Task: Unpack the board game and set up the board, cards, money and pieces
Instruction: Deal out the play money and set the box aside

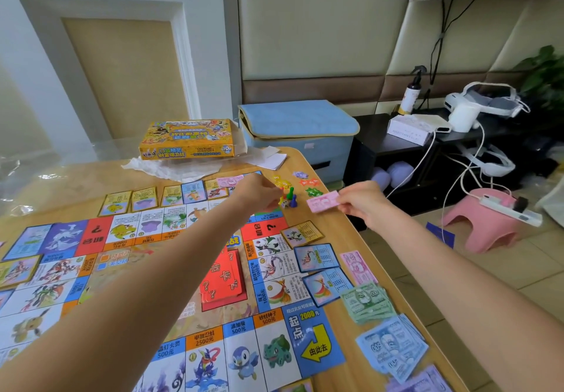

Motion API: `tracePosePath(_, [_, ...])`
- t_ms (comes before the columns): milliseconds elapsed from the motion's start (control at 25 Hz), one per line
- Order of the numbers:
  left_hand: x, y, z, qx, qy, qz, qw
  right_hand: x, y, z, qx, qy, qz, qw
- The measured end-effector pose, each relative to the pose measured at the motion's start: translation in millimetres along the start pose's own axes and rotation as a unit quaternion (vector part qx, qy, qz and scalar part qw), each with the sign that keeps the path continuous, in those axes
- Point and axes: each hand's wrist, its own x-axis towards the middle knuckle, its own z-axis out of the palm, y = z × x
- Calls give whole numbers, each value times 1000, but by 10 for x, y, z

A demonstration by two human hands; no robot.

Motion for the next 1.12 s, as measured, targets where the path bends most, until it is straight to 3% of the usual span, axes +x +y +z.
tracePosePath(160, [9,15,269,163,-41,119,979,56,108,97,-127,68,-36,989])
tracePosePath(280, [34,0,510,357,-87,177,913,82,98,186,-245,72,-105,961])
tracePosePath(400, [20,24,597,466,-85,184,861,85,103,201,-317,79,-153,933])
tracePosePath(640, [16,81,586,477,-87,182,855,71,201,201,-356,78,-191,911])
tracePosePath(800, [16,92,584,492,-87,180,847,111,181,198,-341,70,-173,921])
tracePosePath(960, [29,57,593,479,-81,200,851,99,131,140,-352,15,-168,921])
tracePosePath(1120, [58,0,592,505,-68,231,829,82,123,113,-347,10,-176,921])
